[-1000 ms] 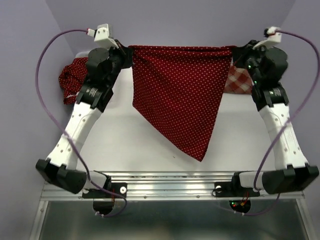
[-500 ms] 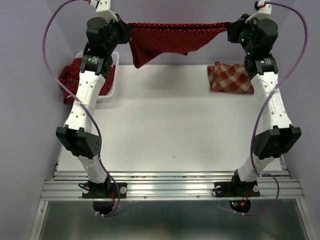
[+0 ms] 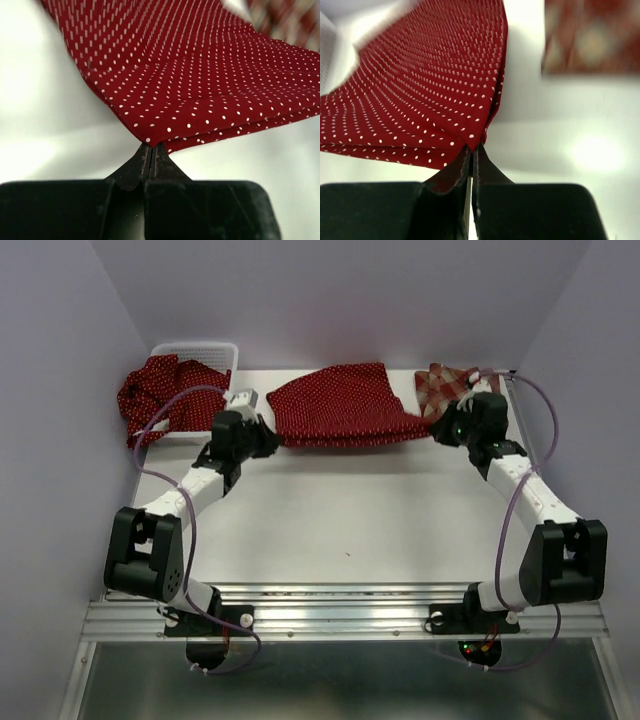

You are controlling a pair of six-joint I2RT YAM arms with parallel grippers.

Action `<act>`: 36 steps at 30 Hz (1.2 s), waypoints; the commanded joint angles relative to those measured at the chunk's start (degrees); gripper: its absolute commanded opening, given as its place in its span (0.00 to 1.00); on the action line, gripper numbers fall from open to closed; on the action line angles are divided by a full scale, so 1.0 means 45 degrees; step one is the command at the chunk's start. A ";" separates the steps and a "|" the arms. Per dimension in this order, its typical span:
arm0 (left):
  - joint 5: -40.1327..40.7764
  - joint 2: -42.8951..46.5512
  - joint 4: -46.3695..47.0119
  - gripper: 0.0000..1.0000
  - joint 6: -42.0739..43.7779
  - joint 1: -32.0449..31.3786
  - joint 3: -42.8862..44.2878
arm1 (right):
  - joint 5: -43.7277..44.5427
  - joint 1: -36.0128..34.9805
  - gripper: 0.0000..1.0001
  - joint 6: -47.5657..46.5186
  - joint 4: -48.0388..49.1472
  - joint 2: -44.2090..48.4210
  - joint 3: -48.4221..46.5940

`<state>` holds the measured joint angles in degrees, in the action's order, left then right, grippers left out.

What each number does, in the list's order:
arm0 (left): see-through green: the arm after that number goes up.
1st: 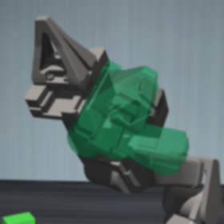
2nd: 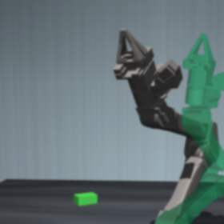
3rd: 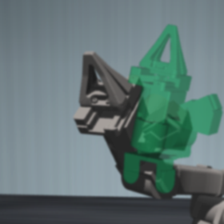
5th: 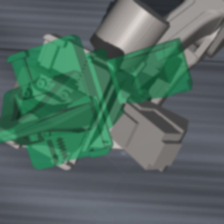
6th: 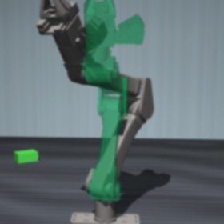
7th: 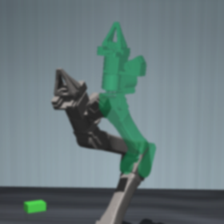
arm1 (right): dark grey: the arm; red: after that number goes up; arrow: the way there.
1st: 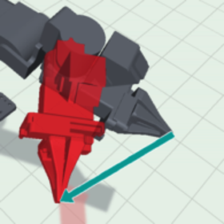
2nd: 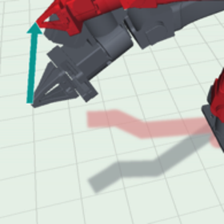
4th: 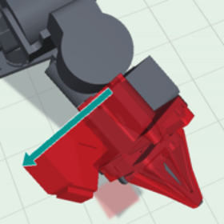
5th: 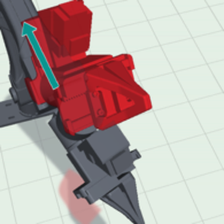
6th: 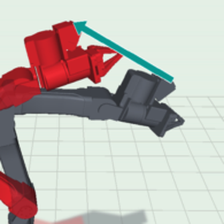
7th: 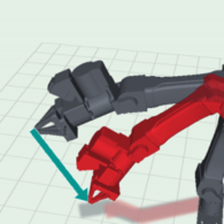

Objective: Fold and stack the skirts
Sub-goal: Flatten the skirt out, then fold the skirt

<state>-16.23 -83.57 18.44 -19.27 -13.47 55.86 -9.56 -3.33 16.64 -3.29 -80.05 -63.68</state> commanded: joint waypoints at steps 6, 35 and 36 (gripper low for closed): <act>0.0461 0.1657 0.1470 0.00 -0.2300 -0.1320 -0.4713 | 0.0251 0.0174 0.01 0.1340 -0.2920 0.2084 0.4382; 0.0657 0.7127 -0.5113 0.00 -0.5269 -0.3080 -0.6144 | 0.1774 0.0174 0.00 0.2297 -0.8371 0.4938 0.2375; 0.0773 0.7029 -0.5151 0.00 -0.5289 -0.3080 -0.6065 | 0.1773 0.0174 0.01 0.2317 -0.7674 0.4880 0.2258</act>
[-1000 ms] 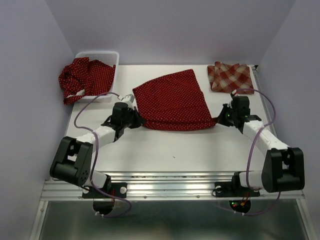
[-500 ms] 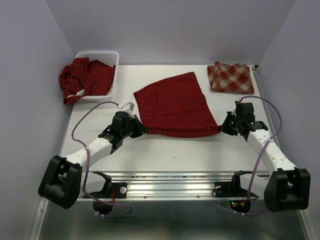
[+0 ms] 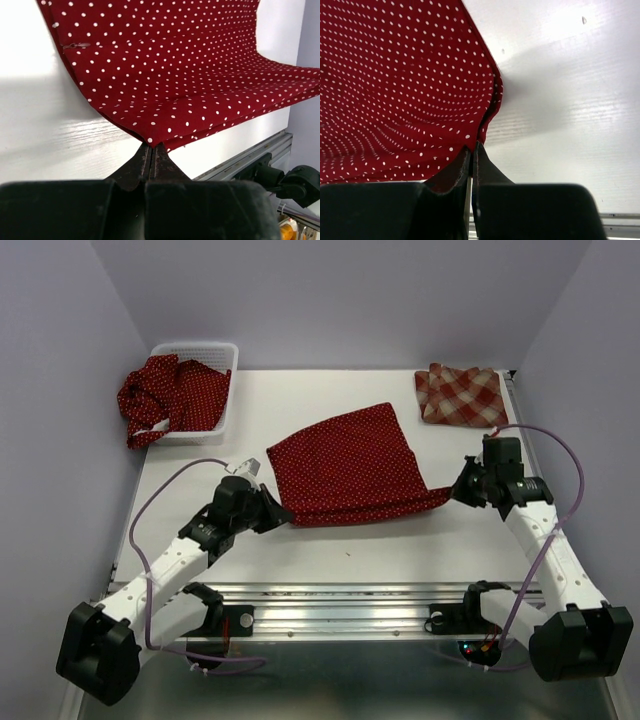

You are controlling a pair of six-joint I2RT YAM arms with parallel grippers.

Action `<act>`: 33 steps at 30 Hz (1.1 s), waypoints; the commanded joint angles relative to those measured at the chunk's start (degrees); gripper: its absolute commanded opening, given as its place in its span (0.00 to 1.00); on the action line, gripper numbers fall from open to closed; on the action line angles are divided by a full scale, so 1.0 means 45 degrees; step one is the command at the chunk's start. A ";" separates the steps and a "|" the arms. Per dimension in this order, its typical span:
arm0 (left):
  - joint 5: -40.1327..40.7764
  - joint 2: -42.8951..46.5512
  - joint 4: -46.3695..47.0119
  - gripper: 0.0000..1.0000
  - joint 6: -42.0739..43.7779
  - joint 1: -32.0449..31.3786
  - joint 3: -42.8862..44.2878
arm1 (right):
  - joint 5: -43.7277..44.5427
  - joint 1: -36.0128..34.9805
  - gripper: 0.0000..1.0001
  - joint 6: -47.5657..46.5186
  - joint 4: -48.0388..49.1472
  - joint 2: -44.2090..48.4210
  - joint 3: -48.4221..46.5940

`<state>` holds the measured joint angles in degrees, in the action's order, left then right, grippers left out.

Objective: Fold and stack the skirts
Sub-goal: Fold the skirt

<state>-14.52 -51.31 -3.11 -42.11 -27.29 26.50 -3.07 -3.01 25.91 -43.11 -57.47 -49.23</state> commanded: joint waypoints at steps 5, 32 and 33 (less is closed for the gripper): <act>0.1118 -0.0589 -0.0616 0.00 -0.0253 0.0009 0.1472 | -0.0059 0.0101 0.01 0.0297 0.3289 -0.0879 -0.1851; 0.1333 -0.5100 -0.0031 0.00 0.1642 0.1806 0.5653 | -0.1583 0.0101 0.01 -0.1578 0.6885 -0.8086 -0.7593; 0.1391 -0.5411 -0.0011 0.00 0.1642 0.1864 0.5770 | -0.1622 0.0101 0.01 -0.1733 0.6963 -0.8513 -0.7904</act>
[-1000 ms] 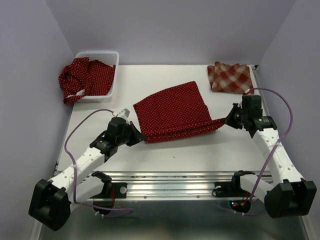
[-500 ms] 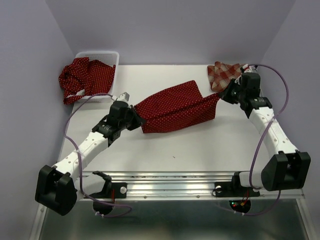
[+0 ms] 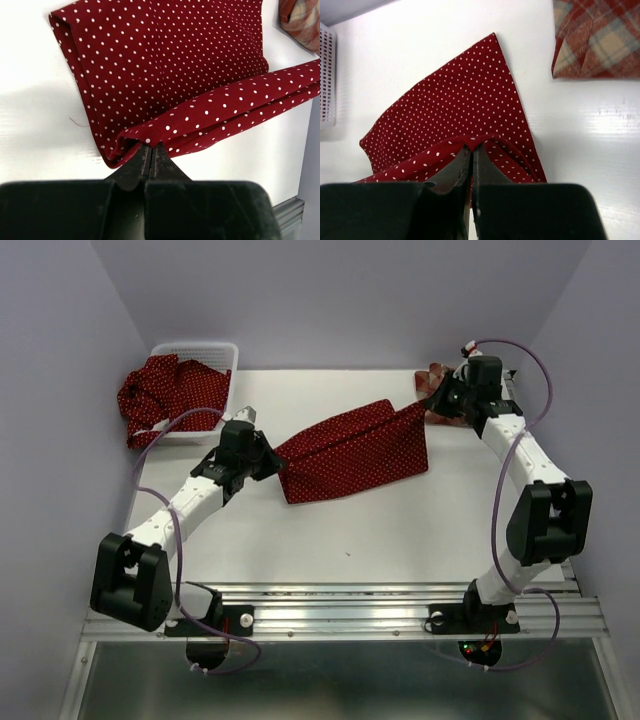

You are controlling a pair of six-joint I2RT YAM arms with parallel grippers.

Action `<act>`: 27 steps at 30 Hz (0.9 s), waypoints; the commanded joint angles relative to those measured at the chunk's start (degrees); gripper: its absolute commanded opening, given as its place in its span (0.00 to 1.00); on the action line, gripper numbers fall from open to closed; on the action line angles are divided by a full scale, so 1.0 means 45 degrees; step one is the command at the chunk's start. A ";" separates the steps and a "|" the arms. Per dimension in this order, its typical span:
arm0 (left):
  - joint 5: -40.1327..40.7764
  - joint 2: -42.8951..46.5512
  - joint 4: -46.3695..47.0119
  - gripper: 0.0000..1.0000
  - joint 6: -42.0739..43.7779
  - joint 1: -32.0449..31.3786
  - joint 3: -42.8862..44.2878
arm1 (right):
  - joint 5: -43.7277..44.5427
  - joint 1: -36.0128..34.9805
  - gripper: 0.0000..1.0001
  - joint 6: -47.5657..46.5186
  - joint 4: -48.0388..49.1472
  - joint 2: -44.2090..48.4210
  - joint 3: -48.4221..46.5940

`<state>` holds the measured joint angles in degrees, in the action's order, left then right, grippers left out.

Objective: Fold and stack the skirts
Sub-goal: Fold the skirt

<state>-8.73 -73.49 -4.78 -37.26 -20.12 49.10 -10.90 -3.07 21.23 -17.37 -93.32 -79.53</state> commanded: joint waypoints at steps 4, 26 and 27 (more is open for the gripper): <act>0.0065 -0.0972 0.0611 0.00 0.0584 0.0544 0.0905 | -0.0116 0.0116 0.01 -0.0909 0.1242 -0.1643 -0.2091; 0.0221 -0.4389 0.0964 0.00 0.0701 0.1365 0.2642 | -0.1289 0.0116 0.01 -0.1671 0.1750 -0.6097 -0.5217; 0.0280 -0.4623 0.0964 0.00 0.0701 0.1385 0.2701 | -0.1367 0.0116 0.01 -0.1749 0.1730 -0.6234 -0.5295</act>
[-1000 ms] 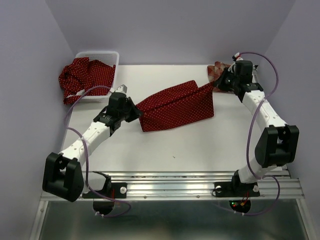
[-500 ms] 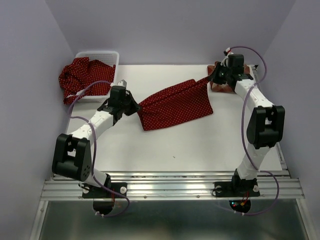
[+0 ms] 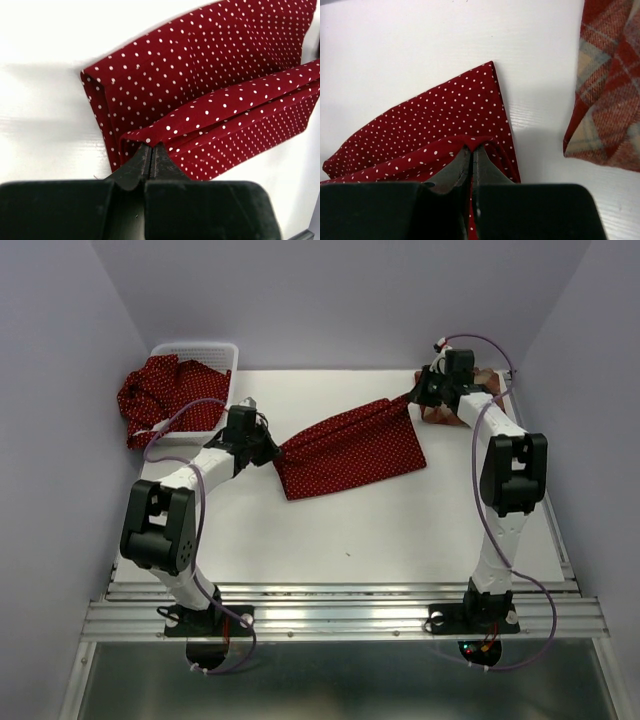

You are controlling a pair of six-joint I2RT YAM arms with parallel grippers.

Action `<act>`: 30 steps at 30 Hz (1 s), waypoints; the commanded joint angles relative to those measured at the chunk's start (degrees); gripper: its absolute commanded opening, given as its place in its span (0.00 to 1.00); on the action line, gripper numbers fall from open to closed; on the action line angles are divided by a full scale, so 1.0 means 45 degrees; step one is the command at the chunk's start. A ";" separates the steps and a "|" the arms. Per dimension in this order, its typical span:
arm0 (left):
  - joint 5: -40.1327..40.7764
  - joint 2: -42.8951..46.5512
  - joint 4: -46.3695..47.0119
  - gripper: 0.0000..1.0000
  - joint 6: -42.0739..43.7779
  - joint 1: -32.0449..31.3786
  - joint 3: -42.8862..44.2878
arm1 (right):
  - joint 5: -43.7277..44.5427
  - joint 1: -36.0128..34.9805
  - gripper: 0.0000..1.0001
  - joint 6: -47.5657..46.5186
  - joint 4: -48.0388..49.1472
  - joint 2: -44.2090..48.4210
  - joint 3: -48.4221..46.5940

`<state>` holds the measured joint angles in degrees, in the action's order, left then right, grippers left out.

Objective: Fold and stack the skirts
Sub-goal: Fold the skirt

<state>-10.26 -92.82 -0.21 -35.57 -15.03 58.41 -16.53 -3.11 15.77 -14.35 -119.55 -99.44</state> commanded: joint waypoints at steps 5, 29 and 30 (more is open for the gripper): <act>0.0640 -0.1033 -0.0110 0.00 0.0385 0.0351 0.1159 | -0.0290 0.0126 0.02 -0.0613 0.1099 -0.1361 -0.1474; 0.1831 -0.2051 -0.1731 0.99 0.0737 0.0585 0.3583 | -0.0700 -0.0245 0.82 -0.1200 -0.0229 -0.2518 -0.4057; 0.1909 -0.1760 -0.1731 0.99 0.0776 0.0566 0.3505 | -0.0720 -0.0245 0.85 -0.1296 -0.0229 -0.1994 -0.3610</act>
<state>-3.66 -106.59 -7.25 -33.41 -12.69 72.55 -18.41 -3.81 11.31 -14.70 -134.47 -116.86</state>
